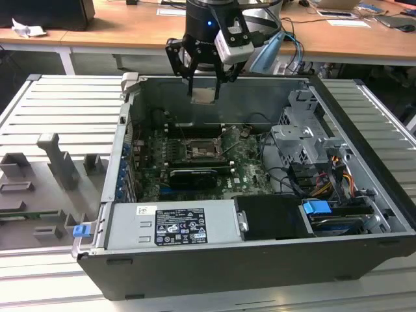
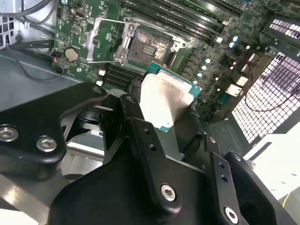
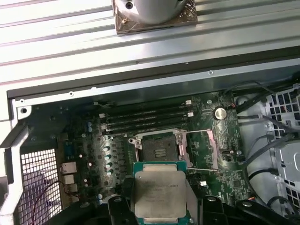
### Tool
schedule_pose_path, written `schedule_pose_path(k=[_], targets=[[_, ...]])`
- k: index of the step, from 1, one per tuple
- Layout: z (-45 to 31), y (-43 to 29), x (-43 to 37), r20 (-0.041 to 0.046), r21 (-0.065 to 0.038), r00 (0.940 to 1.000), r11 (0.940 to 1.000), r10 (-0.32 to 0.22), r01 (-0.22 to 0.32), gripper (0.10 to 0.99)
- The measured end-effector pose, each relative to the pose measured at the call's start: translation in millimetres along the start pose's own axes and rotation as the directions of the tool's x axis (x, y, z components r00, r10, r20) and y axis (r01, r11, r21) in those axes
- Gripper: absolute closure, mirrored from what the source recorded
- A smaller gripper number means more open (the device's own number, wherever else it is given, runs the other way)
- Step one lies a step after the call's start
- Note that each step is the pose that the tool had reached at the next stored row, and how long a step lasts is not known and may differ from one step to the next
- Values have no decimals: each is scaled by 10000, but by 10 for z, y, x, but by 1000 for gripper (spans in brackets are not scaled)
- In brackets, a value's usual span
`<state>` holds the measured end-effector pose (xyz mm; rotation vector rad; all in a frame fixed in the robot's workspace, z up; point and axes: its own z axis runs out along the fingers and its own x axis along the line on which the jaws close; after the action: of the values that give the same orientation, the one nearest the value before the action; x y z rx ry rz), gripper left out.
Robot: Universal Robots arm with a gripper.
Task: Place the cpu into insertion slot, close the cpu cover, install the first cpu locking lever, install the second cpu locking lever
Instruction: 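Place the cpu into insertion slot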
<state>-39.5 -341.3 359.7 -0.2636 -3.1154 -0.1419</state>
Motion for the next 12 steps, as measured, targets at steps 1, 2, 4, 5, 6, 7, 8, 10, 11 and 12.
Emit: schedule_pose_path(k=[1, 2, 4, 5, 6, 7, 8, 10, 11, 12], targets=[[1, 0, 0, 10, -2, 9999, 9999, 114, -114, 557], [3, 0, 0, 37, -9, 9992, 9992, 405, -405, 557], [4, 0, -1, 88, -23, 9951, 9952, 983, -983, 557], [5, 0, -1, 104, -29, 9932, 9932, 1161, -1161, 557], [5, 0, -1, 117, -33, 9913, 9914, 1312, -1311, 557], [5, 0, -1, 131, -38, 9890, 9891, 1476, -1475, 557], [6, 0, -1, 142, -42, 9869, 9870, 1607, -1606, 557], [6, 0, -1, 157, -47, 9839, 9840, 1780, -1779, 557], [7, -1, -1, 169, -52, 9814, 9815, 1914, -1914, 557], [7, -1, -1, 179, -57, 9789, 9791, 2036, -2035, 557]])
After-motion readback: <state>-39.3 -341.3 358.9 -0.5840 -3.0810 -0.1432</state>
